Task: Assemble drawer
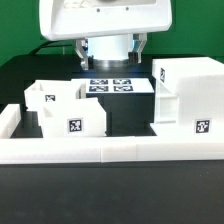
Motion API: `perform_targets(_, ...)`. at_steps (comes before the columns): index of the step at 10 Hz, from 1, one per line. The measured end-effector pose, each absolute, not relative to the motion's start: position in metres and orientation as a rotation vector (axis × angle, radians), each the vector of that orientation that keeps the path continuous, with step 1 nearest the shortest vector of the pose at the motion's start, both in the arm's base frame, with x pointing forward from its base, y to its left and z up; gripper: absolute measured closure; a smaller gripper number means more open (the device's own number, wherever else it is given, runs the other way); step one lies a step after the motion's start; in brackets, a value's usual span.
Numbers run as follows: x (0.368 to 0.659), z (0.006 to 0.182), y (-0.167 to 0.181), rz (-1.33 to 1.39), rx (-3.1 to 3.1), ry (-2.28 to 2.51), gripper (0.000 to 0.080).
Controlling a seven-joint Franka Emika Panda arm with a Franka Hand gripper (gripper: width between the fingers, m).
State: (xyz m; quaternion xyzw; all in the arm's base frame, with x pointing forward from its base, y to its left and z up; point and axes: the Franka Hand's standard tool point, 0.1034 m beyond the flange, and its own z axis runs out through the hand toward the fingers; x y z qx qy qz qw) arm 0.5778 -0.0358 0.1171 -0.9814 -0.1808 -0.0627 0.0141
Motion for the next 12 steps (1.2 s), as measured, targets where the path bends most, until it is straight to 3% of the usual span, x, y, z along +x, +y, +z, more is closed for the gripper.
perform_targets(2,0.578,0.116,-0.037,-0.197,-3.056,-0.574,0.0151)
perform_targets(6,0.555,0.083,-0.064,-0.21,-3.084,-0.624,0.0151)
perform_targets(12,0.544,0.041,-0.069,-0.16,-3.098,-0.615,0.0151)
